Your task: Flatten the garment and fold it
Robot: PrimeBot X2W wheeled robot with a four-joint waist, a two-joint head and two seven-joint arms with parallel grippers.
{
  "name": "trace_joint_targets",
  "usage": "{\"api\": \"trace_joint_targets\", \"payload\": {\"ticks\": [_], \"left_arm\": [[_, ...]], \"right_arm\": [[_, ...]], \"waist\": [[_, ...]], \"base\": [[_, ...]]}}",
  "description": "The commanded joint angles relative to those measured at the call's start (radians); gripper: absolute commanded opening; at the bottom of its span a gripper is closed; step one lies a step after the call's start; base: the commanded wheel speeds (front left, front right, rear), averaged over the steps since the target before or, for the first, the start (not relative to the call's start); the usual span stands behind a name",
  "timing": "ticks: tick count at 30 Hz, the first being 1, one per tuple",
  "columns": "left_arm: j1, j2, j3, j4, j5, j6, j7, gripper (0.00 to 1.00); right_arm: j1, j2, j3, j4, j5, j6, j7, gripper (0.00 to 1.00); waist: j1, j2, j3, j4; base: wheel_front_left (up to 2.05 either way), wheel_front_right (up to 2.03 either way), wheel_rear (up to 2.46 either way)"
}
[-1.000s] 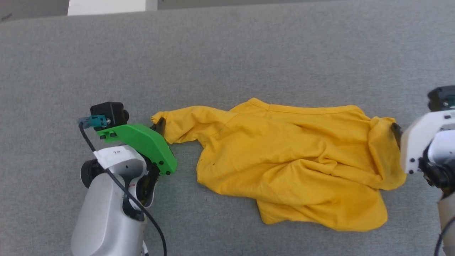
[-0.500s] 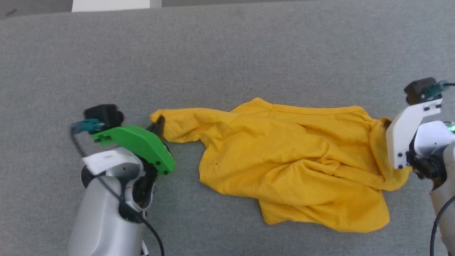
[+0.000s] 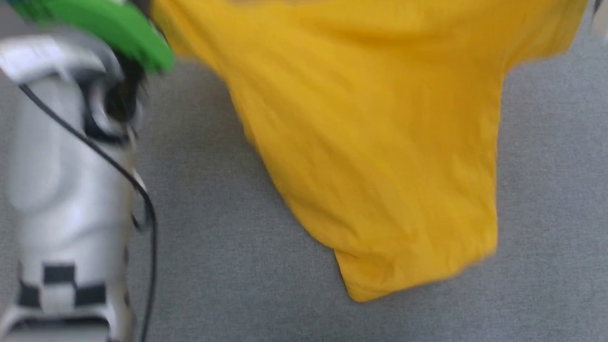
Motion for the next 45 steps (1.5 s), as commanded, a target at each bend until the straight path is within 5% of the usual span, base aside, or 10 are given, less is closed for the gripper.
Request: {"api": "trace_joint_targets", "payload": {"ticks": [1, 13, 24, 34, 45], "left_arm": [[-0.069, 0.014, 0.008, 0.023, 0.014, 0.0, -0.011, 0.0], [-0.537, 0.096, 0.013, 0.173, 0.128, 0.032, -0.164, 0.0], [-0.539, 0.107, 0.063, 0.246, 0.097, 0.007, -0.319, 0.0], [-0.242, 0.04, 0.071, 0.334, -0.004, -0.118, -0.394, 0.0], [0.305, -0.042, 0.083, 0.293, -0.099, -0.157, -0.367, 0.0]], "right_arm": [[-0.061, 0.013, -0.008, 0.014, -0.018, -0.002, -0.01, 0.0], [-0.576, 0.13, -0.151, 0.195, -0.295, -0.002, -0.249, 0.0], [-0.656, 0.122, -0.211, 0.331, -0.344, -0.002, -0.438, 0.0], [-0.292, 0.037, -0.024, 0.294, -0.067, -0.002, -0.505, 0.0], [0.378, 0.029, -0.023, 0.14, 0.163, -0.002, -0.499, 0.0]], "waist": [[0.0, 0.0, 0.011, -0.005], [0.0, 0.0, 0.093, -0.028], [0.0, 0.0, 0.144, -0.002], [0.0, 0.0, 0.04, 0.044], [0.0, 0.0, -0.18, 0.045]], "base": [[0.0, 0.0, 0.0], [0.0, 0.0, 0.0], [0.0, 0.0, 0.0], [0.0, 0.0, 0.0], [0.0, 0.0, 0.0]]}}
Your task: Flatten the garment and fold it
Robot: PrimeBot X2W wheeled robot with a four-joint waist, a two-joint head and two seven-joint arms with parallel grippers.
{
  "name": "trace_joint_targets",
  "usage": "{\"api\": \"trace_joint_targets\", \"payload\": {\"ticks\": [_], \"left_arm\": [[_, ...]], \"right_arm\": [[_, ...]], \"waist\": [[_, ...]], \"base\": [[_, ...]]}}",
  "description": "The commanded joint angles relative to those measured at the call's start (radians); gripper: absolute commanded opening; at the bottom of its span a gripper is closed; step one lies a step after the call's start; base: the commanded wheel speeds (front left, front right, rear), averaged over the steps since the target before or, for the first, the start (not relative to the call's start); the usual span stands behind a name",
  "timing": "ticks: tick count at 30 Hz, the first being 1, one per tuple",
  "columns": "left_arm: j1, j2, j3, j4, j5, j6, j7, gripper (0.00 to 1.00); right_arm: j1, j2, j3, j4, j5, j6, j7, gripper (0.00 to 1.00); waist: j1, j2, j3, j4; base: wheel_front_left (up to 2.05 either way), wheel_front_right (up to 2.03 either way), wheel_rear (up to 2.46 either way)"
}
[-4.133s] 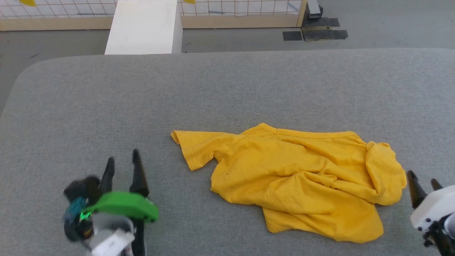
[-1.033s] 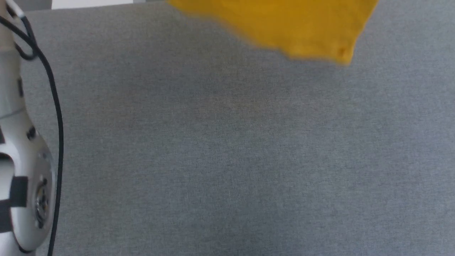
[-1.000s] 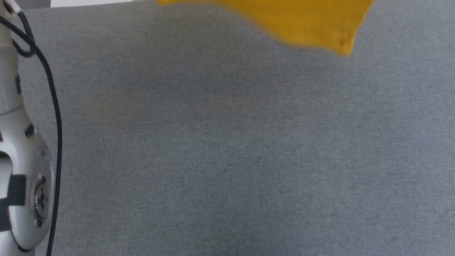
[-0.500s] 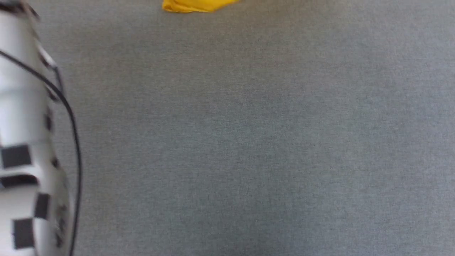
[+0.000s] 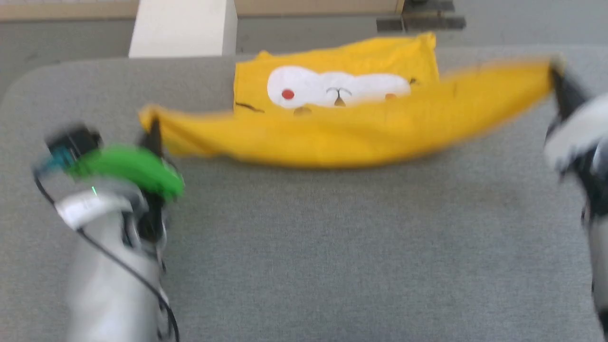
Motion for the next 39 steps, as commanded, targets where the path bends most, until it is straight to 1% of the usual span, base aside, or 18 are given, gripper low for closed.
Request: {"api": "trace_joint_targets", "payload": {"ticks": [1, 3, 6, 9, 11, 14, 16, 19, 20, 22, 24, 28, 31, 33, 34, 35, 39], "left_arm": [[0.082, -0.015, 0.003, -0.025, -0.017, -0.005, 0.008, 0.0], [0.186, -0.028, 0.003, -0.054, -0.034, 0.0, 0.027, 0.0], [0.325, -0.043, 0.009, -0.103, -0.06, 0.023, 0.056, 0.0], [0.444, -0.048, 0.024, -0.156, -0.082, 0.056, 0.093, 0.0], [0.519, -0.047, 0.047, -0.206, -0.1, 0.088, 0.116, 0.0], [0.599, -0.031, 0.057, -0.266, -0.097, 0.134, 0.166, 0.0], [0.642, -0.006, 0.045, -0.303, -0.07, 0.169, 0.21, 0.0], [0.684, 0.033, 0.009, -0.358, -0.016, 0.221, 0.287, 0.0], [0.699, 0.089, -0.059, -0.396, 0.079, 0.258, 0.353, 0.0], [0.695, 0.109, -0.096, -0.413, 0.124, 0.268, 0.379, 0.0], [0.688, 0.109, -0.114, -0.419, 0.14, 0.274, 0.386, 0.0], [0.677, 0.093, -0.12, -0.434, 0.137, 0.276, 0.372, 0.0], [0.672, 0.077, -0.119, -0.441, 0.124, 0.266, 0.343, 0.0], [0.668, 0.068, -0.118, -0.445, 0.116, 0.258, 0.325, 0.0], [0.667, 0.065, -0.119, -0.446, 0.113, 0.253, 0.315, 0.0], [0.666, 0.062, -0.118, -0.448, 0.111, 0.25, 0.308, 0.0], [0.672, 0.063, -0.114, -0.458, 0.11, 0.251, 0.291, 0.0]], "right_arm": [[0.089, 0.001, -0.003, -0.02, 0.004, -0.002, 0.013, 0.0], [0.202, 0.002, -0.019, -0.047, 0.006, -0.002, 0.022, 0.0], [0.358, 0.002, -0.057, -0.091, -0.007, -0.002, 0.036, 0.0], [0.493, 0.006, -0.108, -0.142, -0.034, -0.002, 0.069, 0.0], [0.574, 0.029, -0.159, -0.184, -0.025, -0.002, 0.114, 0.0], [0.661, 0.044, -0.208, -0.244, -0.032, -0.002, 0.189, 0.0], [0.705, 0.056, -0.236, -0.29, -0.035, -0.002, 0.248, 0.0], [0.741, 0.061, -0.251, -0.369, -0.063, -0.002, 0.332, 0.0], [0.744, 0.035, -0.202, -0.432, -0.128, -0.002, 0.42, 0.0], [0.727, 0.01, -0.132, -0.454, -0.175, -0.002, 0.49, 0.0], [0.7, -0.011, -0.052, -0.45, -0.207, -0.002, 0.569, 0.0], [0.645, -0.045, 0.095, -0.392, -0.234, -0.002, 0.705, 0.0], [0.62, -0.062, 0.181, -0.335, -0.231, -0.002, 0.749, 0.0], [0.61, -0.067, 0.208, -0.308, -0.224, -0.002, 0.746, 0.0], [0.605, -0.065, 0.211, -0.298, -0.214, -0.002, 0.733, 0.84], [0.601, -0.062, 0.207, -0.294, -0.207, -0.002, 0.72, 1.0], [0.582, -0.03, 0.141, -0.315, -0.16, -0.002, 0.656, 1.0]], "waist": [[0.0001, 0.0, -0.107, 0.004], [0.0001, 0.0, -0.131, 0.005], [0.0001, 0.0, -0.16, 0.008], [0.0001, 0.0, -0.176, 0.009], [0.0001, 0.0, -0.181, 0.006], [0.0001, 0.0, -0.187, 0.005], [0.0001, 0.0, -0.188, 0.005], [0.0001, 0.0, -0.185, 0.003], [0.0001, 0.0, -0.177, 0.0], [0.0001, 0.0, -0.17, -0.005], [0.0001, 0.0, -0.164, -0.008], [0.0001, 0.0, -0.148, -0.005], [0.0001, 0.0, -0.141, 0.001], [0.0001, 0.0, -0.138, 0.005], [0.0001, 0.0, -0.138, 0.006], [0.0001, 0.0, -0.138, 0.006], [0.0001, 0.0, -0.145, -0.005]], "base": [[0.0, 0.0, 0.0], [0.0, 0.0, 0.0], [0.0, 0.0, 0.0], [0.0, 0.0, 0.0], [0.0, 0.0, 0.0], [0.0, 0.0, 0.0], [0.0, 0.0, 0.0], [0.0, 0.0, 0.0], [0.0, 0.0, 0.0], [0.0, 0.0, 0.0], [0.0, 0.0, 0.0], [0.0, 0.0, 0.0], [0.0, 0.0, 0.0], [0.0, 0.0, 0.0], [0.0, 0.0, 0.0], [0.0, 0.0, 0.0], [0.0, 0.0, 0.0]]}}
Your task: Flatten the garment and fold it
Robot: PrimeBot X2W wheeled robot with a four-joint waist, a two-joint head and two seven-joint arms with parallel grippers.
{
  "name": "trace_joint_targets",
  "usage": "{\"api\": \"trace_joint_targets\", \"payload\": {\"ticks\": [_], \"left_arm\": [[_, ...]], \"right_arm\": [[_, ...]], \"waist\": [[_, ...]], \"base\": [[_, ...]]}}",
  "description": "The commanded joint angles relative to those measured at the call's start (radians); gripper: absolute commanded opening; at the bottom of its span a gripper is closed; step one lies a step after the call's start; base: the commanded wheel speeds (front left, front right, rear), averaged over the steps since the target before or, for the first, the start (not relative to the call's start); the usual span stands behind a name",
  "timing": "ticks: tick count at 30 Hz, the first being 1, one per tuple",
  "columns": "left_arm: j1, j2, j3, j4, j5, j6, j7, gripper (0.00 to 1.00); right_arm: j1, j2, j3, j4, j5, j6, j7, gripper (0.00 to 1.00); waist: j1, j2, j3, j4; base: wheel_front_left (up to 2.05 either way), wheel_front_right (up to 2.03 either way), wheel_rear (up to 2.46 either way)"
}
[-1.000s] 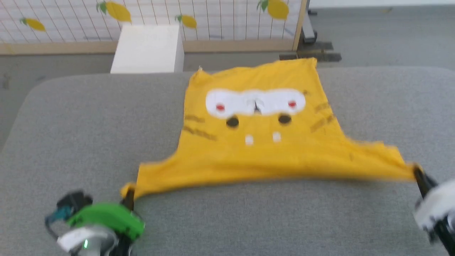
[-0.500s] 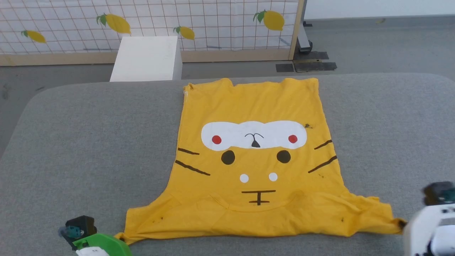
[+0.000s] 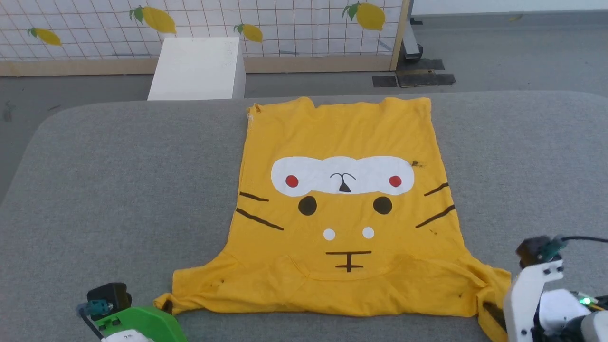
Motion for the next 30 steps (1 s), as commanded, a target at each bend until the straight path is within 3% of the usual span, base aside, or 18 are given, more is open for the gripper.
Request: {"api": "trace_joint_targets", "payload": {"ticks": [1, 6, 8, 9, 13, 20, 30], "left_arm": [[-0.007, 0.005, 0.001, -0.01, 0.003, 0.0, -0.01, 0.0], [-0.006, 0.02, -0.011, -0.041, 0.034, 0.0, -0.038, 0.0], [-0.011, 0.033, -0.022, -0.061, 0.052, -0.014, -0.059, 0.0], [-0.023, 0.05, -0.041, -0.09, 0.078, -0.045, -0.105, 0.0], [-0.047, 0.059, -0.055, -0.117, 0.099, -0.077, -0.171, 0.0], [-0.124, 0.024, -0.081, -0.192, 0.112, -0.105, -0.274, 0.0], [-0.194, -0.037, -0.133, -0.251, 0.133, -0.134, -0.41, 0.0]], "right_arm": [[-0.026, 0.026, -0.036, -0.024, 0.034, -0.002, -0.024, 1.0], [-0.074, 0.108, -0.192, -0.141, 0.118, -0.002, -0.127, 1.0], [-0.109, 0.142, -0.249, -0.176, 0.131, -0.002, -0.191, 1.0], [-0.175, 0.171, -0.292, -0.192, 0.119, -0.002, -0.273, 1.0], [-0.299, 0.193, -0.305, -0.141, 0.09, -0.002, -0.318, 1.0], [-0.602, 0.13, -0.267, 0.04, -0.03, -0.002, -0.302, 1.0], [-0.993, 0.017, -0.189, 0.288, -0.194, -0.002, -0.131, 1.0]], "waist": [[0.0001, 0.0, -0.007, -0.01], [0.0001, 0.0, -0.013, -0.018], [0.0001, 0.0, -0.009, -0.018], [0.0001, 0.0, 0.013, -0.013], [0.0001, 0.0, 0.077, 0.002], [0.0001, 0.0, 0.283, 0.077], [0.0001, 0.0, 0.553, 0.199]], "base": [[0.0, 0.0, 0.0], [0.0, 0.0, 0.0], [0.0, 0.0, 0.0], [0.0, 0.0, 0.0], [0.0, 0.0, 0.0], [0.0, 0.0, 0.0], [0.0, 0.0, 0.0]]}}
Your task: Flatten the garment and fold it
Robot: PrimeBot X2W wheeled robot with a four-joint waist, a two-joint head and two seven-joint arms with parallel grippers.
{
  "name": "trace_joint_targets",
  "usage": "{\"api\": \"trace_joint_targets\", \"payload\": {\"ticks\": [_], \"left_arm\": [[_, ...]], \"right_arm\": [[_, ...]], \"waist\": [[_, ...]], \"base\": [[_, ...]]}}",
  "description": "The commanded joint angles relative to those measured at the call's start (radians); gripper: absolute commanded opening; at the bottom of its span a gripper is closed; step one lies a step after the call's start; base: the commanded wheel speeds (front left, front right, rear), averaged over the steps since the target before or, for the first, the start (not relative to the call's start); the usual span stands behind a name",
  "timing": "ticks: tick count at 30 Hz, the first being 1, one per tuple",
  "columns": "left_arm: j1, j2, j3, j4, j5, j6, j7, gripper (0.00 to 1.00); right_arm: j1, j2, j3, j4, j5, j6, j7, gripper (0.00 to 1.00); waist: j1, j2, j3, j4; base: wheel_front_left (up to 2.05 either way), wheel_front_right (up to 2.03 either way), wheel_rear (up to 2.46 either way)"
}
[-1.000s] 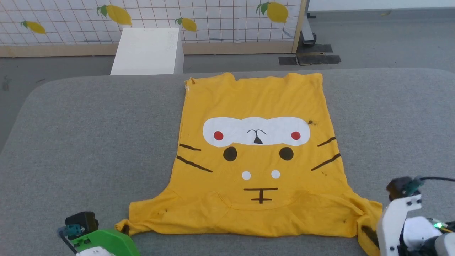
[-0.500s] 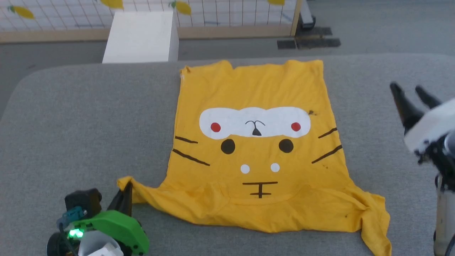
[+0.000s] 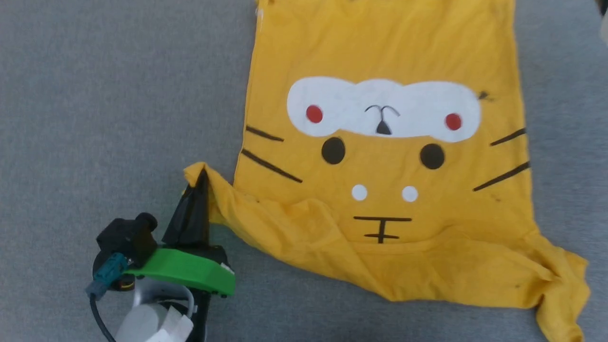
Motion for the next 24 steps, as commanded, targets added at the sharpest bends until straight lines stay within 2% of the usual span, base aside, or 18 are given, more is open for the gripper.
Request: {"api": "trace_joint_targets", "payload": {"ticks": [1, 6, 12, 18, 19, 20, 24], "left_arm": [[-0.021, -0.01, -0.006, -0.009, 0.006, -0.003, -0.015, 0.0], [-0.021, -0.028, -0.032, -0.038, 0.018, -0.003, -0.044, 0.0], [-0.004, -0.031, -0.046, -0.072, 0.03, 0.006, -0.054, 0.0], [0.005, -0.032, -0.049, -0.079, 0.029, 0.014, -0.055, 0.0], [0.006, -0.029, -0.049, -0.075, 0.03, 0.015, -0.051, 0.0], [0.005, -0.03, -0.048, -0.074, 0.027, 0.015, -0.051, 0.0], [0.0, -0.023, -0.043, -0.054, 0.021, 0.018, -0.037, 0.0]], "right_arm": [[-0.034, -0.014, 0.009, 0.028, -0.026, -0.001, 0.033, 1.0], [-0.113, -0.064, 0.062, 0.087, -0.108, -0.001, 0.132, 1.0], [-0.154, -0.089, 0.114, 0.112, -0.119, -0.001, 0.179, 1.0], [-0.129, -0.113, 0.162, 0.152, -0.1, -0.001, 0.254, 1.0], [-0.127, -0.114, 0.162, 0.154, -0.094, -0.001, 0.264, 0.35], [-0.127, -0.115, 0.161, 0.152, -0.086, -0.001, 0.268, 0.0], [-0.127, -0.11, 0.127, 0.129, -0.06, -0.001, 0.233, 0.0]], "waist": [[-0.0002, 0.0, 0.196, 0.128], [-0.0002, 0.0, 0.257, 0.168], [-0.0002, 0.0, 0.292, 0.192], [-0.0002, 0.0, 0.272, 0.19], [-0.0002, 0.0, 0.265, 0.188], [-0.0002, 0.0, 0.256, 0.184], [-0.0002, 0.0, 0.201, 0.165]], "base": [[0.0, 0.0, 0.0], [0.0, 0.0, 0.0], [0.0, 0.0, 0.0], [0.0, 0.0, 0.0], [0.0, 0.0, 0.0], [0.0, 0.0, 0.0], [0.0, 0.0, 0.0]]}}
